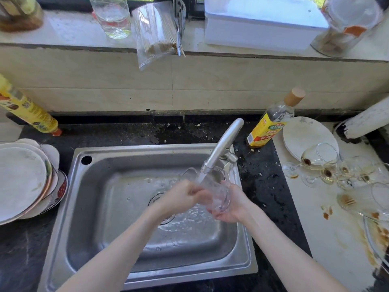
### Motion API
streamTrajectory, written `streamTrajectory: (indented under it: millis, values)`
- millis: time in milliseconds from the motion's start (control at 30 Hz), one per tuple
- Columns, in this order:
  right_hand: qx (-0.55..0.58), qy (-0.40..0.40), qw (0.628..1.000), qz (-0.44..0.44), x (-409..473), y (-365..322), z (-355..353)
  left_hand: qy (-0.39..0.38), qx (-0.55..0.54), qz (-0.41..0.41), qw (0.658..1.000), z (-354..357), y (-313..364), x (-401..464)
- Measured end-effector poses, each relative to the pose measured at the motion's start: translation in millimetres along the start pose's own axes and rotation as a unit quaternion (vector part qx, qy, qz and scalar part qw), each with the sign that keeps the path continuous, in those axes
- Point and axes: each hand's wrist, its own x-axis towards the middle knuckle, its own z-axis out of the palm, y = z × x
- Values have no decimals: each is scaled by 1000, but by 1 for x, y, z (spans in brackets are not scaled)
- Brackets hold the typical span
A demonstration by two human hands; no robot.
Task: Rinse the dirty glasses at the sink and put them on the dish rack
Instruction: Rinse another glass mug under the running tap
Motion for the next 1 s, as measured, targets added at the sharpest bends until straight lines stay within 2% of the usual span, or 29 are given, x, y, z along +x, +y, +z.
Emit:
streamTrajectory:
  millis: [100, 167, 233, 300, 367, 433, 467, 567, 633, 733, 833, 933, 1000]
  values:
    - [-18, -30, 992, -120, 1, 4, 2, 85, -187, -61, 977, -4, 10, 5]
    - [-67, -33, 974, -214, 6, 7, 2, 139, -222, -81, 962, -7, 15, 8]
    - [-90, -4, 965, -247, 10, 7, 2, 146, -204, -69, 966, -9, 19, 10]
    - [-90, 19, 975, -202, 8, 0, 2, 94, -155, -37, 983, -11, 25, 5]
    - [-40, 16, 995, -87, 6, -6, 0, 9, -49, 11, 999, -14, 22, 0]
    - [-32, -14, 999, 6, 8, -4, -2, -44, 122, 26, 991, -19, 17, -2]
    - [-35, -32, 999, 24, 12, -2, -3, -32, 174, 13, 984, -21, 16, -2]
    - [-4, -78, 996, 34, 10, 6, 4, 111, 131, -11, 985, -22, 22, -1]
    - [17, -51, 998, -26, 2, 8, 11, 163, 82, -15, 983, -19, 26, 1]
    - [19, -23, 996, -85, 5, 11, 7, 187, 35, -18, 981, -13, 27, -2]
    - [16, -35, 996, -86, 15, 17, 0, 190, 79, 4, 979, -7, 21, -6]
    - [10, -80, 994, -72, 22, 21, -10, 146, 115, 56, 981, -9, 4, -13]
    - [18, -99, 993, -63, 25, 23, -16, 145, 154, 78, 974, -15, -12, -16]
